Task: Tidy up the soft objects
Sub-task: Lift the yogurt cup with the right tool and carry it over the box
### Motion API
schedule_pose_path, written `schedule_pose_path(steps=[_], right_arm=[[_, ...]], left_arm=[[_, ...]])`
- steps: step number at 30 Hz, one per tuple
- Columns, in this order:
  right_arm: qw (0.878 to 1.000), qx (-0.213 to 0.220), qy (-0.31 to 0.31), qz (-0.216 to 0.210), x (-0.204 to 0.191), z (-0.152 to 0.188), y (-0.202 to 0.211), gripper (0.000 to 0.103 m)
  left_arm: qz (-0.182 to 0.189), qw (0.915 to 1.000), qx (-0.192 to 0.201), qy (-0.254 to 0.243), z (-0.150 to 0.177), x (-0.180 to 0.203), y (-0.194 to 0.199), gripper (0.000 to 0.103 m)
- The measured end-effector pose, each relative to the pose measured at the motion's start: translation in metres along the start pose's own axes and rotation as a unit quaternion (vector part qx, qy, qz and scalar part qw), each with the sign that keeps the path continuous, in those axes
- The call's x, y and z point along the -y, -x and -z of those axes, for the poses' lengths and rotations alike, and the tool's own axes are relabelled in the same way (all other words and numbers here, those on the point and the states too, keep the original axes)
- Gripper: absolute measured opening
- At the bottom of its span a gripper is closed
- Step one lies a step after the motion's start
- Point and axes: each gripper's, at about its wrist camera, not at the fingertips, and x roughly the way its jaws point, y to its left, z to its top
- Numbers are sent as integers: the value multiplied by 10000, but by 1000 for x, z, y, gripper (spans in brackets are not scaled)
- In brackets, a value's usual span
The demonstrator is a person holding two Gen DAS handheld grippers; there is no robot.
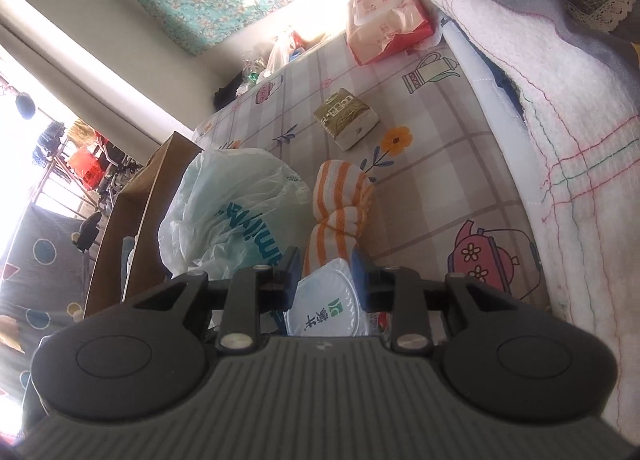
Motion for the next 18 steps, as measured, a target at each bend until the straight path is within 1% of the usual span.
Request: schedule_pose_path(steps=[2, 4, 8, 10, 14, 18], right_arm=[[9998, -107, -160, 12, 8, -1, -9, 34], [9990, -301, -325, -51, 16, 1, -21, 34], [9972, -521, -496, -213, 23, 6, -34, 34], [9971, -551, -459, -269, 20, 9, -36, 34], [9977, -518, -397, -197, 17, 11, -35, 30], [9975, -484, -506, -133, 18, 14, -29, 29]], left_arm=[[-104, 9999, 18, -137, 0, 4, -3, 60], [-224, 9994, 38, -249, 0, 7, -7, 60], [-271, 9993, 49, -235, -3, 7, -13, 60], [-280, 9994, 65, -215, -5, 6, -15, 60], [-304, 9994, 38, -181, -10, 5, -19, 60], [-178, 9998, 9, -84, -13, 4, -16, 60]])
